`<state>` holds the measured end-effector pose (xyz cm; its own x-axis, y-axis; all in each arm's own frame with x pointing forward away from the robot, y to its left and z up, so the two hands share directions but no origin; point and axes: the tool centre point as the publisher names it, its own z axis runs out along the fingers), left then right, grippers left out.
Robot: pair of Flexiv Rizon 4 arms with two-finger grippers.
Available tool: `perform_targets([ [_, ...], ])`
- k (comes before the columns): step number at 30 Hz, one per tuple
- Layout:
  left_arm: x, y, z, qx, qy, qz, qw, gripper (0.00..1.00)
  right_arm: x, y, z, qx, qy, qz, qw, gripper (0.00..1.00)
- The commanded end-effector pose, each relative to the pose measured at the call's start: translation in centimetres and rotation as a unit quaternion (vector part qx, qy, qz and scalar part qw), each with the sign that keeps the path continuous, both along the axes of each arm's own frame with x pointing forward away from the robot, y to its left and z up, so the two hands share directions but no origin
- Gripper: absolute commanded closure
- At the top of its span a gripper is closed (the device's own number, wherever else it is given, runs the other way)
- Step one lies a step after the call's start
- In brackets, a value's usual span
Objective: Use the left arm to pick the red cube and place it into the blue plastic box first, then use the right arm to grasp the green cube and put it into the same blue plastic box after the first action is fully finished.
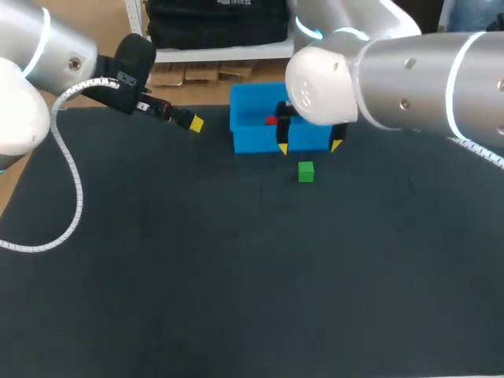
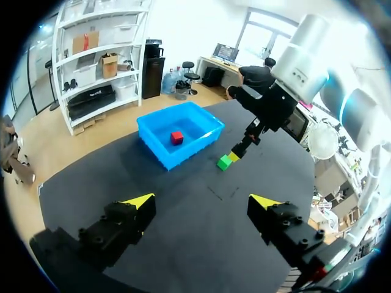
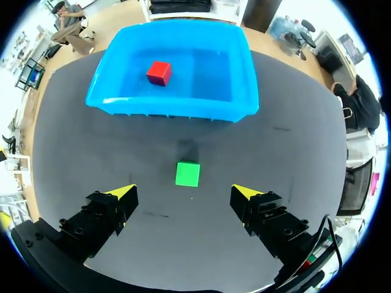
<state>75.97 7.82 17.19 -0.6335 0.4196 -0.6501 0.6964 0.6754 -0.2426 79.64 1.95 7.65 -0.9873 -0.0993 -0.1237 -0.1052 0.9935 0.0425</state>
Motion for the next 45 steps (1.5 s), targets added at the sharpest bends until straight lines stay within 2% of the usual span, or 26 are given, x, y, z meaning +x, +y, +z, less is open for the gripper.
perform_targets([
  [1,-0.1,0.1,-0.1,-0.002,-0.002,-0.001,1.000,0.00,-0.4,0.2,-0.7,-0.011,-0.008,-0.010,1.000,0.00],
  [15,-0.1,0.1,-0.1,-0.002,-0.002,-0.001,1.000,0.00,-0.7,-0.1,-2.4,-0.025,-0.007,-0.042,0.999,0.00],
  [26,-0.1,0.1,-0.1,-0.002,-0.002,-0.001,1.000,0.00,-0.7,0.1,-4.2,-0.041,-0.011,-0.036,0.998,0.00],
  [45,-0.1,0.1,-0.1,-0.002,-0.002,-0.001,1.000,0.00,0.3,0.5,-5.7,-0.036,-0.008,-0.025,0.999,0.00],
])
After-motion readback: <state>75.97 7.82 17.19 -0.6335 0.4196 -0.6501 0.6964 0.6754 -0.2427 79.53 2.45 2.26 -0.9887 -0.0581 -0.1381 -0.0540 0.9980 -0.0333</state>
